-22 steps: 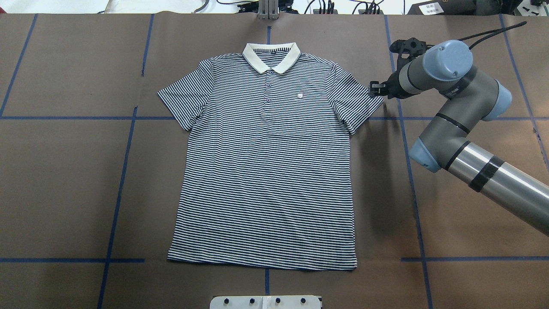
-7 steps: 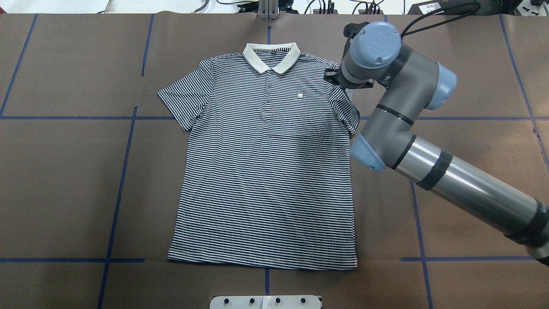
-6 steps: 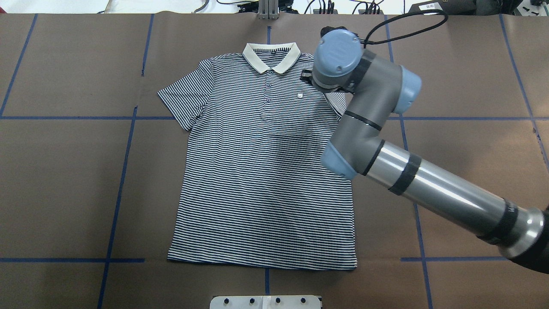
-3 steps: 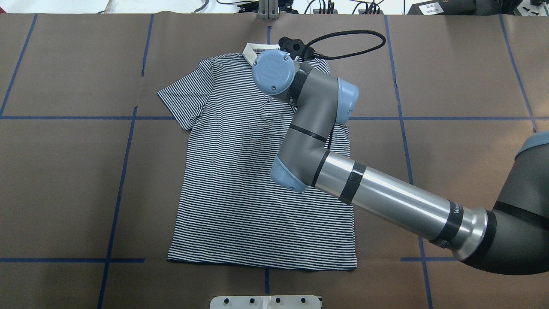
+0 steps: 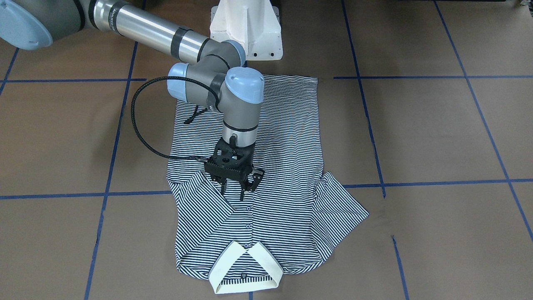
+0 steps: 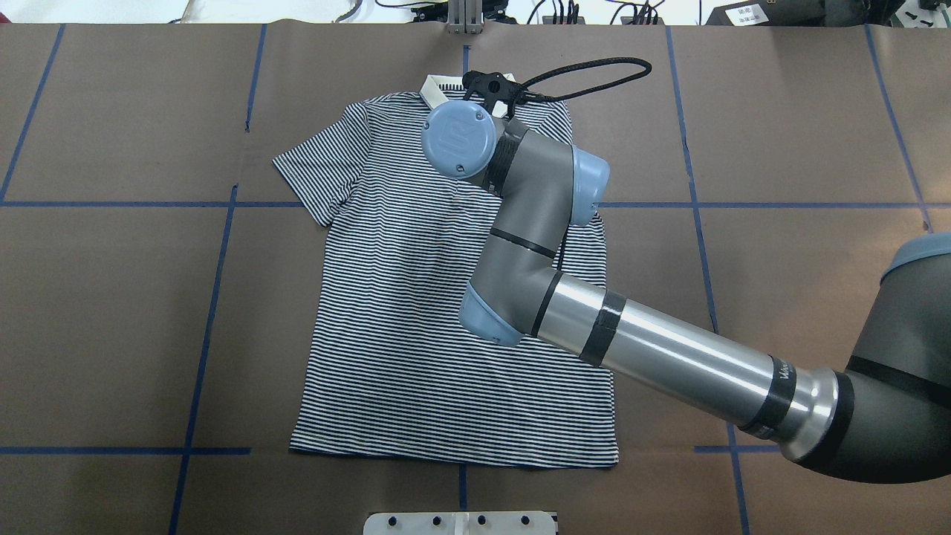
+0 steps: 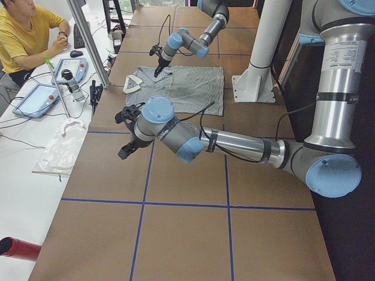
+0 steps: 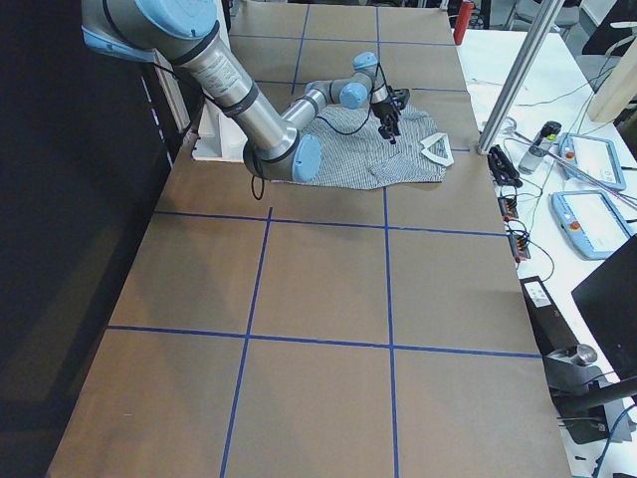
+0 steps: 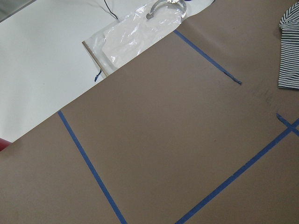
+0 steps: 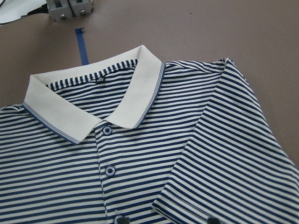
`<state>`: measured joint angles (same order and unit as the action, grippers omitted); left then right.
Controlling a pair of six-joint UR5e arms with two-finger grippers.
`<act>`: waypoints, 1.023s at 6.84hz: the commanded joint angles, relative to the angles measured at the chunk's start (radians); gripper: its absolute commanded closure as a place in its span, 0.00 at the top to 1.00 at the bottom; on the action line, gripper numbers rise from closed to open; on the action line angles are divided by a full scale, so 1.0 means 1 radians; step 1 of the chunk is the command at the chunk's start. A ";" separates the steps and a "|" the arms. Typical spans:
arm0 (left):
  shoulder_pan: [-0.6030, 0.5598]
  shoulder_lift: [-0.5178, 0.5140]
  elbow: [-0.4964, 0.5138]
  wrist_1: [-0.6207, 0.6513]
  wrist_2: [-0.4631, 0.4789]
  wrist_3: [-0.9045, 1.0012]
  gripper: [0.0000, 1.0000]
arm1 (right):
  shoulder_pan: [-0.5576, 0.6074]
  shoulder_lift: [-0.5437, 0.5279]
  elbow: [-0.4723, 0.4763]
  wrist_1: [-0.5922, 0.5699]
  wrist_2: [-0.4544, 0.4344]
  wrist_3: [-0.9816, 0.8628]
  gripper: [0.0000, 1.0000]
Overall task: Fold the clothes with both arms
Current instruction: 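Fold the sleeve inward toward the collar, release, and raise the right gripper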
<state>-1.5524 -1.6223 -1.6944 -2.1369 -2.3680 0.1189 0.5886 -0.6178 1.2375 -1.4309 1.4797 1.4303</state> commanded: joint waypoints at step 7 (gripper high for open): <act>0.493 -0.224 0.066 -0.181 0.347 -1.026 0.63 | 0.477 -0.652 0.450 0.203 0.669 -0.768 1.00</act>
<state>-1.1966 -1.7583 -1.6789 -2.3196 -2.1292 -0.7489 1.0360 -1.1730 1.6757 -1.3449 2.0907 0.6799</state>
